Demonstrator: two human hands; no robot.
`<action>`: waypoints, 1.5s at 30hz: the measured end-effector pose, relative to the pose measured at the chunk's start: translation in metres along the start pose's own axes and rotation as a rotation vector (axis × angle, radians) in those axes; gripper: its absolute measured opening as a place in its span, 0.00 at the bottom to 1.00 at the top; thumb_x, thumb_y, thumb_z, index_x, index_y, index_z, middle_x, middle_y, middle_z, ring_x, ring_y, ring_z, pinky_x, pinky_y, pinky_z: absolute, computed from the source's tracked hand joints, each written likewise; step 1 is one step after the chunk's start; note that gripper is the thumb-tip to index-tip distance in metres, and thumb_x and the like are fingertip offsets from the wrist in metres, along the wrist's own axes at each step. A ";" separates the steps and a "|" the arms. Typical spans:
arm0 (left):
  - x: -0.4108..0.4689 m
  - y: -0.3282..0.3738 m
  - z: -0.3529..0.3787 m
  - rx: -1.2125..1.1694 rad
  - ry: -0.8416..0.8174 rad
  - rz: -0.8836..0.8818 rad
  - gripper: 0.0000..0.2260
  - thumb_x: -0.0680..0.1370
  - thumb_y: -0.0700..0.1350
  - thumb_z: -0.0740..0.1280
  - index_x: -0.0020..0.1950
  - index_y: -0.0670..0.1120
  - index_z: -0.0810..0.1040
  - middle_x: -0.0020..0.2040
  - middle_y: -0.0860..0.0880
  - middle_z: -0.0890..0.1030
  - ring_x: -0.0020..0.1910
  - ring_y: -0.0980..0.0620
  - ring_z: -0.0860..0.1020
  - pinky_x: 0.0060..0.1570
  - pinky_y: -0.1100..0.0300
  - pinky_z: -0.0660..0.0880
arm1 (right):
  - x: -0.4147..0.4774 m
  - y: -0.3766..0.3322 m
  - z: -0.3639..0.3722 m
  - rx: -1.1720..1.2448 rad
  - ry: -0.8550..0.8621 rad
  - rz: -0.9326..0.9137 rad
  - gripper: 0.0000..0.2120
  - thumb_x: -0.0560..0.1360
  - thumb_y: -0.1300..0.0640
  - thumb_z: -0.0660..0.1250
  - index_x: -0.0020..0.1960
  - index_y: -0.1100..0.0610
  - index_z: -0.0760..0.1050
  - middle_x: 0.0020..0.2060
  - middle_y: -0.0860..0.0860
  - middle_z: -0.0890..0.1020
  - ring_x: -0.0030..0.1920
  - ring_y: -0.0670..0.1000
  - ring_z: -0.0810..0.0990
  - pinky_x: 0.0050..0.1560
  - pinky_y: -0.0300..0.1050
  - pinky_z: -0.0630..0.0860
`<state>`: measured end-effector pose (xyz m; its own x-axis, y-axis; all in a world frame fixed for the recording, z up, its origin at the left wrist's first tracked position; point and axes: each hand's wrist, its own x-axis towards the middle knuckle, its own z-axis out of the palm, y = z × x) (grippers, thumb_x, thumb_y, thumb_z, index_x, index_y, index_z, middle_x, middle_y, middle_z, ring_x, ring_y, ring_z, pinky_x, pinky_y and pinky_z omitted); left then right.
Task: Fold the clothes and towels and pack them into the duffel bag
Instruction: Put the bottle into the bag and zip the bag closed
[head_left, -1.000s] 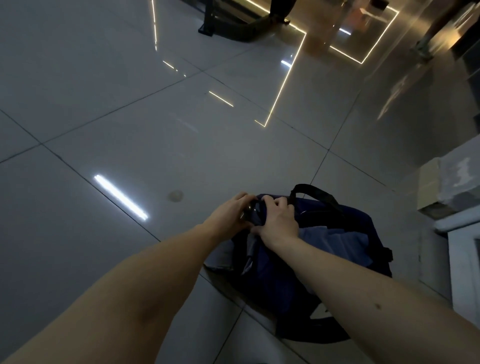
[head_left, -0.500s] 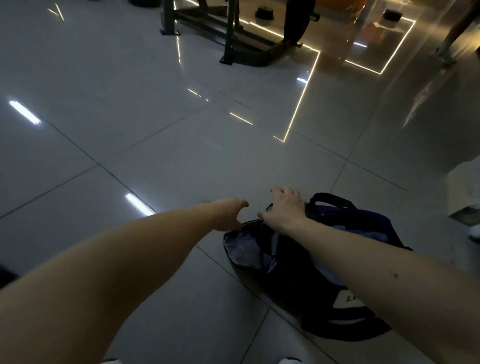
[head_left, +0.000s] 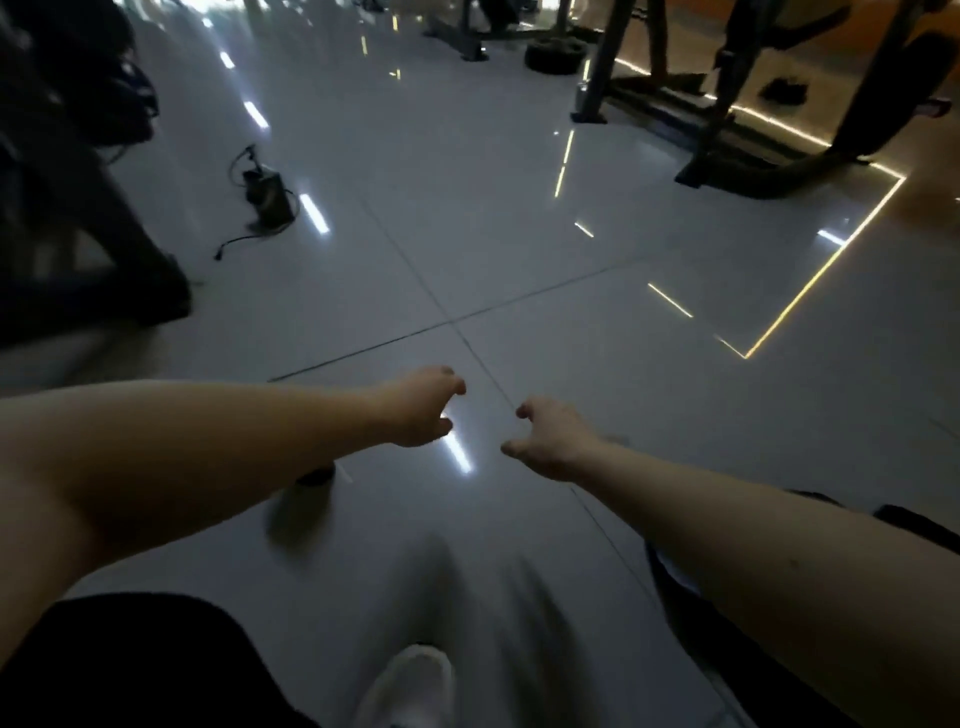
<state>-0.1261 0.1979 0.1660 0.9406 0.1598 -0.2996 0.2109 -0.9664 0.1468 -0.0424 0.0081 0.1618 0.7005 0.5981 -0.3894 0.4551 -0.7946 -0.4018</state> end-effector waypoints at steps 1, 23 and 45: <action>-0.006 -0.021 0.003 -0.032 0.030 -0.063 0.26 0.79 0.51 0.67 0.76 0.48 0.66 0.74 0.50 0.67 0.69 0.46 0.71 0.66 0.52 0.71 | 0.007 -0.017 0.012 0.011 -0.021 -0.018 0.32 0.75 0.46 0.71 0.74 0.56 0.67 0.71 0.54 0.72 0.68 0.56 0.73 0.64 0.49 0.71; -0.051 -0.206 0.106 -0.565 0.094 -0.612 0.45 0.54 0.61 0.80 0.65 0.48 0.68 0.59 0.47 0.73 0.53 0.47 0.75 0.53 0.53 0.76 | 0.105 -0.194 0.156 0.353 -0.251 -0.224 0.34 0.67 0.51 0.80 0.69 0.52 0.70 0.56 0.49 0.79 0.56 0.52 0.80 0.57 0.49 0.78; 0.076 0.120 -0.006 -0.762 -0.079 -0.008 0.41 0.52 0.62 0.81 0.58 0.48 0.70 0.53 0.45 0.79 0.46 0.48 0.81 0.33 0.58 0.76 | -0.019 0.081 -0.069 0.592 0.076 0.187 0.24 0.72 0.72 0.65 0.66 0.56 0.75 0.57 0.60 0.80 0.54 0.60 0.82 0.52 0.55 0.83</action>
<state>-0.0279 0.0956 0.1666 0.9225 0.1239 -0.3656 0.3699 -0.5546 0.7454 0.0195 -0.0746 0.1940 0.7862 0.4276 -0.4461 -0.0456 -0.6798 -0.7320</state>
